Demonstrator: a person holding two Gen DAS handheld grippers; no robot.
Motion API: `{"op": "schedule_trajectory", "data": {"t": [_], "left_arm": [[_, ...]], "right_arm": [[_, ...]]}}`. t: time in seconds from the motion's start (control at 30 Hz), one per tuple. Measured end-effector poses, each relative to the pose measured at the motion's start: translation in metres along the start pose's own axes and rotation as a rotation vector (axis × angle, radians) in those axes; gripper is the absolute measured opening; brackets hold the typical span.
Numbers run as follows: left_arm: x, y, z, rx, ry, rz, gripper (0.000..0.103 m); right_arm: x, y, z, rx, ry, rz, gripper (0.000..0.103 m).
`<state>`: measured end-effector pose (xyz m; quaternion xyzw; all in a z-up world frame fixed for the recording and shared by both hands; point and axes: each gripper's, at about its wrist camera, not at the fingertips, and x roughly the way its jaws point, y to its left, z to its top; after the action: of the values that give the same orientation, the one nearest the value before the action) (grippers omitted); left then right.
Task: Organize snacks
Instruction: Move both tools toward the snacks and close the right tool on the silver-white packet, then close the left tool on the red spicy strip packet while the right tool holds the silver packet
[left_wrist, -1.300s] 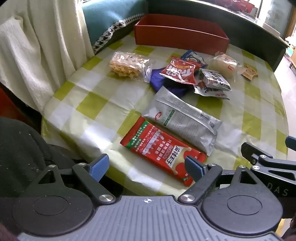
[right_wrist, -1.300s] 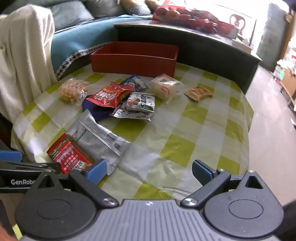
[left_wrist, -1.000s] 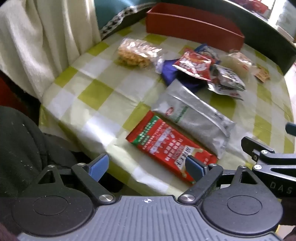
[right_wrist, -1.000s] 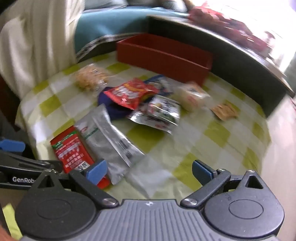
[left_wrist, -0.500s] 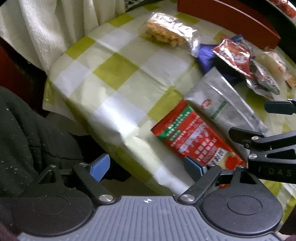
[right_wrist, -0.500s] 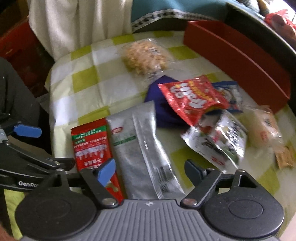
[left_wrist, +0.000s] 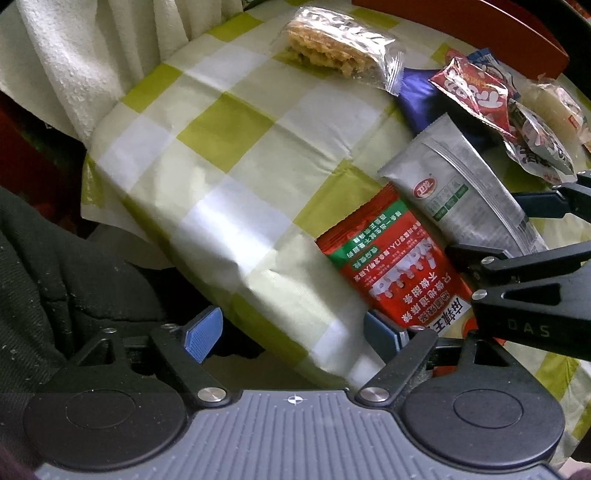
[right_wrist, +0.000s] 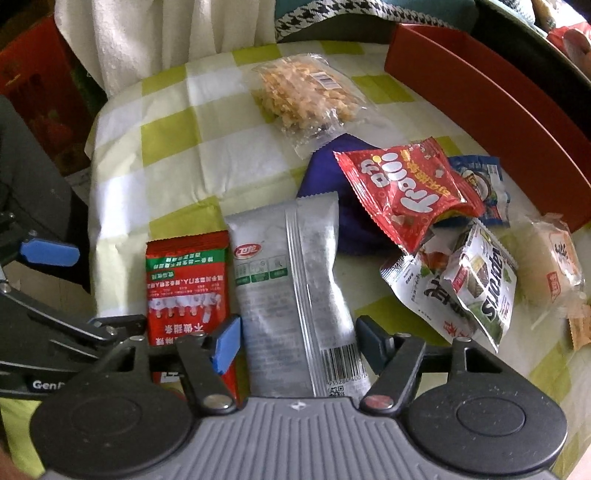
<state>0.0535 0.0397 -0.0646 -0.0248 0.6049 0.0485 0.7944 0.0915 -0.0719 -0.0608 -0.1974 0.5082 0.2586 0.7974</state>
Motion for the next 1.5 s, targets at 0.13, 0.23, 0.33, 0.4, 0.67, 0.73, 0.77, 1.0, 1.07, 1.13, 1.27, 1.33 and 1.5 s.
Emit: {"op": "schedule_trajectory", "data": {"t": [0.13, 0.23, 0.33, 0.4, 0.67, 0.73, 0.77, 1.0, 1.07, 1.13, 1.27, 1.33, 1.5], "left_arm": [[-0.002, 0.0, 0.0, 0.006, 0.001, 0.004, 0.09], [-0.001, 0.001, -0.001, 0.01, -0.006, -0.016, 0.092], [-0.001, -0.006, -0.001, 0.025, 0.005, -0.026, 0.093], [-0.002, -0.014, -0.001, 0.042, 0.012, -0.034, 0.094], [-0.008, -0.052, 0.006, 0.101, 0.004, -0.042, 0.098], [-0.009, -0.061, 0.009, 0.11, -0.002, -0.048, 0.1], [-0.009, -0.07, 0.012, 0.116, -0.008, -0.047, 0.1], [-0.005, -0.099, 0.026, 0.123, -0.035, -0.055, 0.103], [-0.002, -0.102, 0.028, 0.123, -0.033, -0.065, 0.103], [0.004, -0.109, 0.026, 0.133, -0.014, -0.063, 0.103], [0.007, -0.105, 0.025, 0.106, -0.025, -0.094, 0.103], [0.006, -0.105, 0.022, 0.132, -0.037, -0.095, 0.103], [0.003, -0.088, 0.013, 0.164, -0.012, -0.089, 0.099]], "right_arm": [[-0.008, 0.001, -0.014, -0.009, -0.015, -0.006, 0.053], [-0.016, -0.011, -0.029, 0.034, -0.018, -0.016, 0.051], [-0.025, -0.027, -0.048, 0.114, -0.018, -0.016, 0.05], [-0.031, -0.034, -0.06, 0.163, -0.02, -0.007, 0.05], [-0.046, -0.057, -0.097, 0.315, -0.028, -0.038, 0.049], [-0.047, -0.063, -0.103, 0.346, -0.036, -0.039, 0.049], [-0.048, -0.065, -0.105, 0.354, -0.038, -0.044, 0.049], [-0.057, -0.078, -0.124, 0.444, -0.057, -0.068, 0.049], [-0.058, -0.076, -0.124, 0.441, -0.061, -0.077, 0.049], [-0.059, -0.077, -0.127, 0.457, -0.058, -0.085, 0.049], [-0.059, -0.079, -0.13, 0.472, -0.048, -0.097, 0.05], [-0.057, -0.077, -0.127, 0.456, -0.054, -0.109, 0.051], [-0.051, -0.074, -0.123, 0.447, -0.059, -0.101, 0.074]]}}
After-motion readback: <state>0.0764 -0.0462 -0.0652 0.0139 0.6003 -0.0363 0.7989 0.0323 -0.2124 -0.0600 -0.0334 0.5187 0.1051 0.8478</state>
